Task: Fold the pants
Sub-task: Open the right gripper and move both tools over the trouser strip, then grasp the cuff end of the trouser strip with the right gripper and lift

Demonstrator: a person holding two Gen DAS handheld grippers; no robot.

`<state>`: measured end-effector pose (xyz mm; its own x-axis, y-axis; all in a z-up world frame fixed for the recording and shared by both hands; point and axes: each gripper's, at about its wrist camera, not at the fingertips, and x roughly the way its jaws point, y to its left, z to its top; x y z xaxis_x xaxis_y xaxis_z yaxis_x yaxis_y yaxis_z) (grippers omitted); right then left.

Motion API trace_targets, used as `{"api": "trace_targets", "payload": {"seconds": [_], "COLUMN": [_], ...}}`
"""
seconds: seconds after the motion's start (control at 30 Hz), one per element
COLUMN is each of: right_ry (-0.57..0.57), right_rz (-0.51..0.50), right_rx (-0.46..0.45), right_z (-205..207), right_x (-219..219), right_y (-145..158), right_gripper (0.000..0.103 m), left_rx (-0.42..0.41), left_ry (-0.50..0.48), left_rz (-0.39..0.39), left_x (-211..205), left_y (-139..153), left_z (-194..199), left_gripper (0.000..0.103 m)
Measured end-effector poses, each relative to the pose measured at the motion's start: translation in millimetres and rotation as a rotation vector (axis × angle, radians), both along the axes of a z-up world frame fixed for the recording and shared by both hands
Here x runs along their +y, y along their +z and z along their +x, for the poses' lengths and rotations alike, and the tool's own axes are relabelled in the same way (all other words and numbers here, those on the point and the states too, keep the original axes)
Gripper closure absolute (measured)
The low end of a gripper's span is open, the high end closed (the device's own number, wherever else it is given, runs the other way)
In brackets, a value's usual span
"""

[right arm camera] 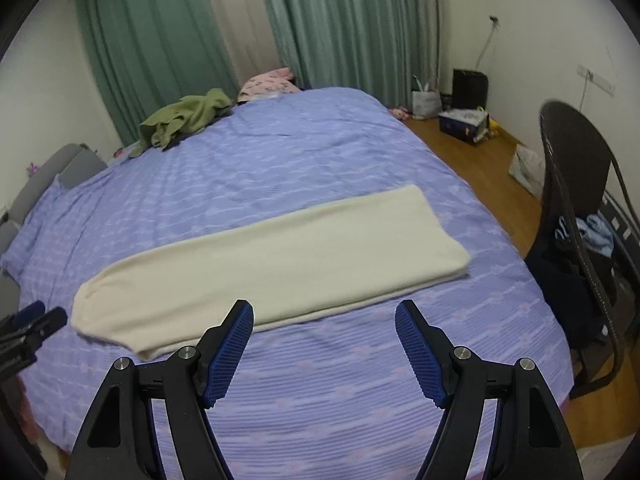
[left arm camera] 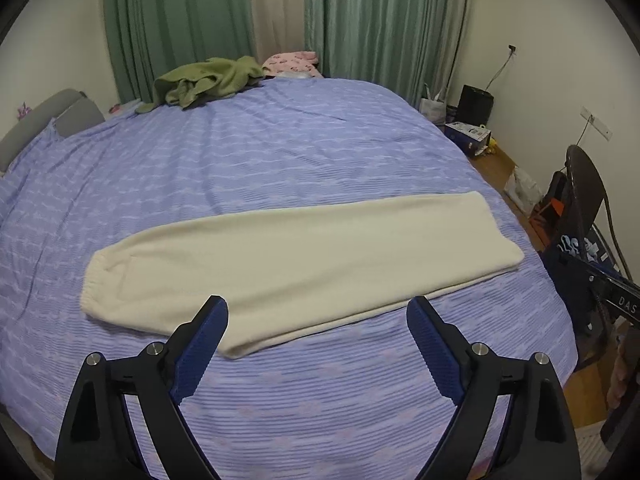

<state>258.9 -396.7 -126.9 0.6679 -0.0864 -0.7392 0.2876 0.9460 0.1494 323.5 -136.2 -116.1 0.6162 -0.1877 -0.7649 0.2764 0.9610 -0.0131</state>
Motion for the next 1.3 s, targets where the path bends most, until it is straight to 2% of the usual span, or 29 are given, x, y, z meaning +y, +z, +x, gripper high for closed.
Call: {"api": "trace_targets", "payload": {"seconds": [0.17, 0.3, 0.4, 0.53, 0.67, 0.8, 1.03, 1.2, 1.3], "right_ry": [0.017, 0.013, -0.004, -0.023, -0.06, -0.117, -0.159, -0.187, -0.216], "right_rz": [0.029, 0.038, 0.057, 0.107, 0.193, 0.309, 0.497, 0.537, 0.574], "right_rx": [0.034, 0.056, 0.07, 0.082, 0.102, 0.118, 0.118, 0.11, 0.064], "right_z": [13, 30, 47, 68, 88, 93, 99, 114, 120], "right_x": [-84, -135, -171, -207, -241, -259, -261, -262, -269], "right_y": [-32, -59, -86, -119, -164, -206, -255, -278, -285], "right_gripper": [0.028, 0.028, 0.028, 0.028, 0.028, 0.03, 0.03, 0.03, 0.03], "left_rx": [0.003, 0.034, 0.062, 0.061, 0.054, 0.07, 0.076, 0.078, 0.079], "left_ry": [0.013, 0.008, -0.026, -0.067, -0.094, -0.128, -0.158, -0.145, -0.132], "left_rz": [0.021, 0.036, 0.062, 0.094, 0.106, 0.117, 0.143, 0.148, 0.141], "left_x": [-77, -133, -176, -217, -261, -297, -323, -326, -326], "left_y": [-19, -40, -61, -83, -108, -128, -147, -149, -150], "left_z": [0, 9, 24, 44, 67, 80, 82, 84, 86], "left_gripper": [0.009, 0.009, 0.009, 0.009, 0.009, 0.009, 0.009, 0.009, 0.009]}}
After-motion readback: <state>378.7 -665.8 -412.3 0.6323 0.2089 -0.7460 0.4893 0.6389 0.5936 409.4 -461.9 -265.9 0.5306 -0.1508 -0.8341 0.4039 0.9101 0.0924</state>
